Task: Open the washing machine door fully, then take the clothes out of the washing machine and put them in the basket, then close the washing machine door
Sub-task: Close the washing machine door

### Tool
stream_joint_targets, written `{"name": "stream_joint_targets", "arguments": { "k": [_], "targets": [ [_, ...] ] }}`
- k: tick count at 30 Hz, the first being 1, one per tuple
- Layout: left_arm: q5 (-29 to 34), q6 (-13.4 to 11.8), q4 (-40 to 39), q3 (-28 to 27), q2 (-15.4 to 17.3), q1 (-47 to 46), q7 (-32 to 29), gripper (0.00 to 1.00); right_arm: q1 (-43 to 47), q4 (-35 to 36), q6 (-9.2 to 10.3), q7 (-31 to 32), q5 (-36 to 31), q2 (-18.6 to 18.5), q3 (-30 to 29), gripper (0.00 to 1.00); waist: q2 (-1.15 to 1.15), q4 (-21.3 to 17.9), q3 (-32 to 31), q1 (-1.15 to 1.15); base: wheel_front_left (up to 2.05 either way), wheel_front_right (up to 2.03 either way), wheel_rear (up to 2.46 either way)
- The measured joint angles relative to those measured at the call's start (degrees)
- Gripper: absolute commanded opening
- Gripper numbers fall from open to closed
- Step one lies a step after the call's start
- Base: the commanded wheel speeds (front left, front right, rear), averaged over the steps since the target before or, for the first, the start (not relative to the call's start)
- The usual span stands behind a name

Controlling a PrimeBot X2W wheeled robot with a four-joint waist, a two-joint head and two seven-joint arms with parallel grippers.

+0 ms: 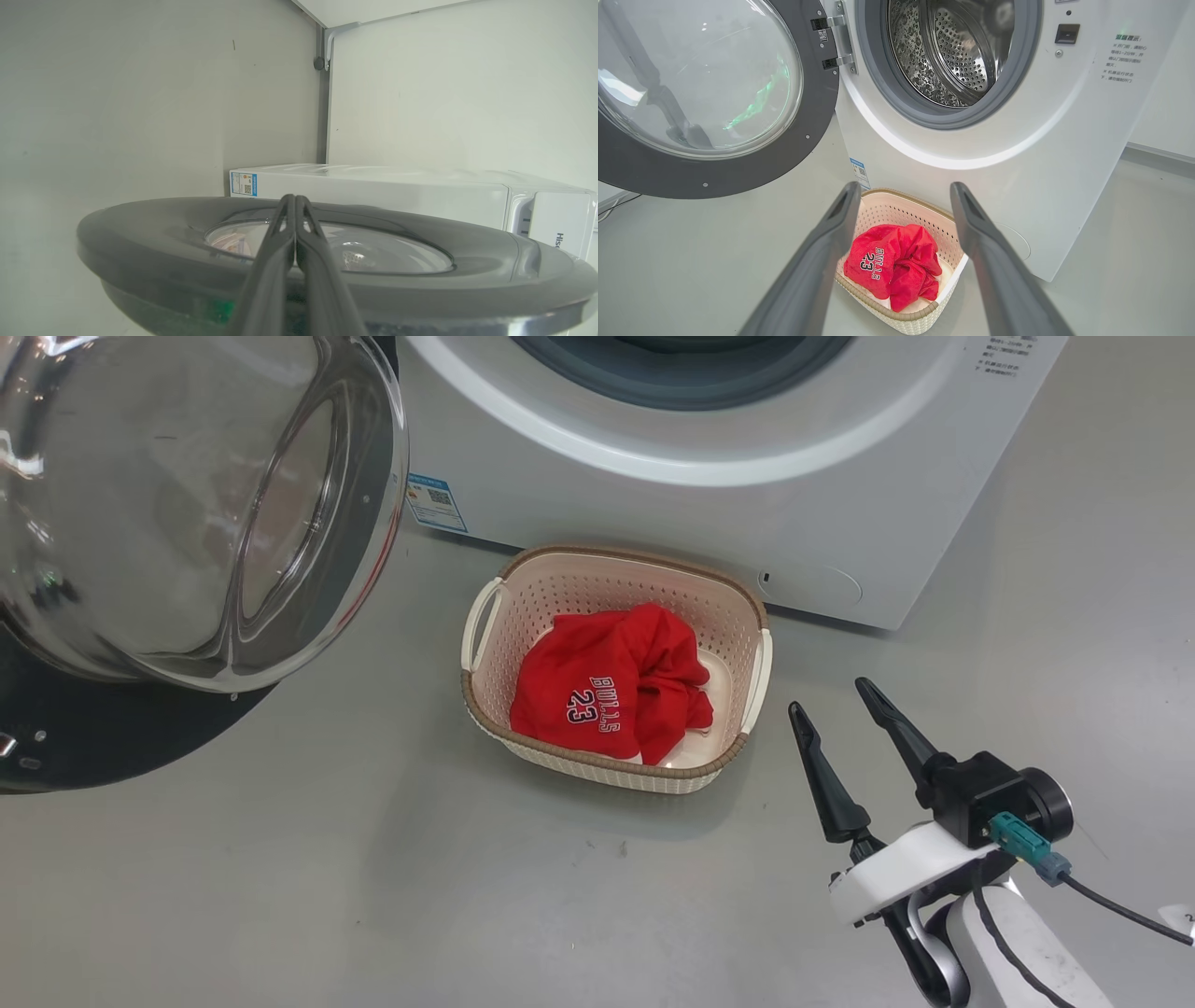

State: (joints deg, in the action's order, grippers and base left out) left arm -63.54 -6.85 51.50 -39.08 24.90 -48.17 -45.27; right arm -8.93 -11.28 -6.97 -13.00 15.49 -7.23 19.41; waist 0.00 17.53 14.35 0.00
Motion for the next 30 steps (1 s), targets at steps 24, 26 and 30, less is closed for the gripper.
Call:
{"name": "stream_joint_targets", "arguments": {
  "k": [24, 26, 30],
  "targets": [
    [-4.1, 5.5, -1.9, 4.0, -7.0, 4.6, -15.3, 0.0, 0.1, -1.4, 0.0, -0.4, 1.1, 0.5, -0.4, 1.0, 0.0, 1.4, -3.1, 0.0, 0.0, 0.0, 0.0],
    [-4.3, 6.1, -2.3, 4.1, -7.1, 5.5, -16.6, 0.0, 0.1, -1.5, 0.0, -0.5, 1.1, 0.5, -0.4, 1.0, 0.0, 1.6, -3.5, 0.0, 0.0, 0.0, 0.0],
    [-7.0, 7.2, -3.6, 3.9, -9.6, 7.1, -20.0, 0.0, 0.2, -1.7, 0.01, -0.5, 1.2, 0.8, -0.4, 1.0, 0.0, 1.9, -4.4, 0.0, 0.0, 0.0, 0.0]
  ]
}}
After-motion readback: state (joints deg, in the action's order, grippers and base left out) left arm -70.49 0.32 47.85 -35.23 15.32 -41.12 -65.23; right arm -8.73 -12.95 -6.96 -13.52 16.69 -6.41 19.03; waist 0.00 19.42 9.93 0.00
